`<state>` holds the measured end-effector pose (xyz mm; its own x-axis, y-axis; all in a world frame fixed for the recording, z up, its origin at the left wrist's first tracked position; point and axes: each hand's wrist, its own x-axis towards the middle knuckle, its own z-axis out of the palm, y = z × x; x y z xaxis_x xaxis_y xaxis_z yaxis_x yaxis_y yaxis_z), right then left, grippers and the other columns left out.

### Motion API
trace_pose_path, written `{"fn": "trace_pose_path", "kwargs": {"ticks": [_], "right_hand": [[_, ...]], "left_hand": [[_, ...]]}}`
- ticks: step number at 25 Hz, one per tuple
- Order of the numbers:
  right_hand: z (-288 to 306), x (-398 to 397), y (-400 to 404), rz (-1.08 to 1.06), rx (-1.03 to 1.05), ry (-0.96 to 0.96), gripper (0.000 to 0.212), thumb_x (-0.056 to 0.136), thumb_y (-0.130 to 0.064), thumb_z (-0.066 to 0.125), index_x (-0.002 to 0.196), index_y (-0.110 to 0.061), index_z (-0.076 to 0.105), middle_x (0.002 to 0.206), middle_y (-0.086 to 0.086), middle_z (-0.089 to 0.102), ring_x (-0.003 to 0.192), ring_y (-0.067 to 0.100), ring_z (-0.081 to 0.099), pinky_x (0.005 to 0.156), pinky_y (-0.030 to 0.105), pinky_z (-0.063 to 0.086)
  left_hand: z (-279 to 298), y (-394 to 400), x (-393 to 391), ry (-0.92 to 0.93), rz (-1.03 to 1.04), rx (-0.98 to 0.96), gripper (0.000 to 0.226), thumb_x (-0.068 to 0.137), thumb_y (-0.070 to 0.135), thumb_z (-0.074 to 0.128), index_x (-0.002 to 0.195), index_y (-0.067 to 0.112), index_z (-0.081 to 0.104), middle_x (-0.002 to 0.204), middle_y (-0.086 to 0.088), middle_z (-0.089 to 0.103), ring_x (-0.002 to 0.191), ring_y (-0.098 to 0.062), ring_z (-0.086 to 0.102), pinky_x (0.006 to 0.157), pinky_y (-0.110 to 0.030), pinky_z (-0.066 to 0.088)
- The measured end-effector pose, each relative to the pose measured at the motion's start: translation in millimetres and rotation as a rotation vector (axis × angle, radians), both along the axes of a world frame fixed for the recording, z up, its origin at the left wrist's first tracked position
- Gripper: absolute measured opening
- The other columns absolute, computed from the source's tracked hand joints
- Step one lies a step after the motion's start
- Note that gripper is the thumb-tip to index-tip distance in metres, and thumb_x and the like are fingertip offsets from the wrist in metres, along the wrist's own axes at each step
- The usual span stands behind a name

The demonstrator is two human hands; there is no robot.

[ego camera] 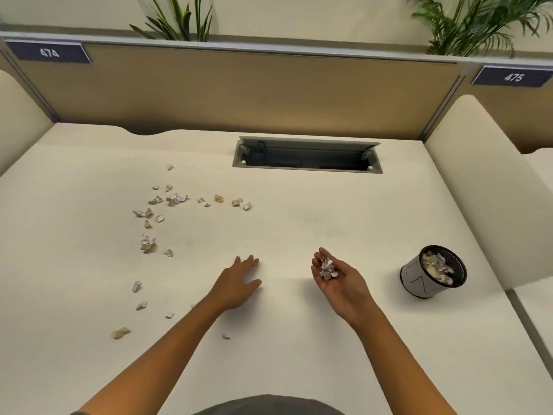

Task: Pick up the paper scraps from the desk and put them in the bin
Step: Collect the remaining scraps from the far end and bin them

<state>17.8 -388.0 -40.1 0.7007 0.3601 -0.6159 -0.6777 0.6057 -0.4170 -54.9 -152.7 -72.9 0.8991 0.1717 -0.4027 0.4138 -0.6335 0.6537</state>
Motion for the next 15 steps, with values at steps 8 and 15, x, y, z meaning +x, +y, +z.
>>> {"fn": "trace_pose_path", "kwargs": {"ticks": [8,15], "right_hand": [[58,51,-126,-0.331,-0.196,-0.307,0.022,0.101,-0.016,0.044,0.1,-0.011,0.066,0.096,0.001,0.068,0.095,0.015,0.063,0.088,0.022,0.056],[56,65,-170,-0.32,-0.674,-0.468,0.026,0.097,-0.027,0.05,0.09,-0.022,0.075,0.092,-0.01,0.073,0.1,0.011,0.065,0.088,0.021,0.052]], "left_hand": [[4,2,10,0.161,-0.109,0.073,0.086,0.082,0.035,0.073,0.152,0.029,0.024,0.163,0.009,0.009,0.151,-0.014,0.008,0.119,-0.033,0.022],[8,10,14,0.174,-0.133,0.029,0.075,0.085,0.033,0.07,0.149,0.032,0.032,0.16,0.018,0.015,0.15,-0.009,0.007,0.121,-0.034,0.017]]}}
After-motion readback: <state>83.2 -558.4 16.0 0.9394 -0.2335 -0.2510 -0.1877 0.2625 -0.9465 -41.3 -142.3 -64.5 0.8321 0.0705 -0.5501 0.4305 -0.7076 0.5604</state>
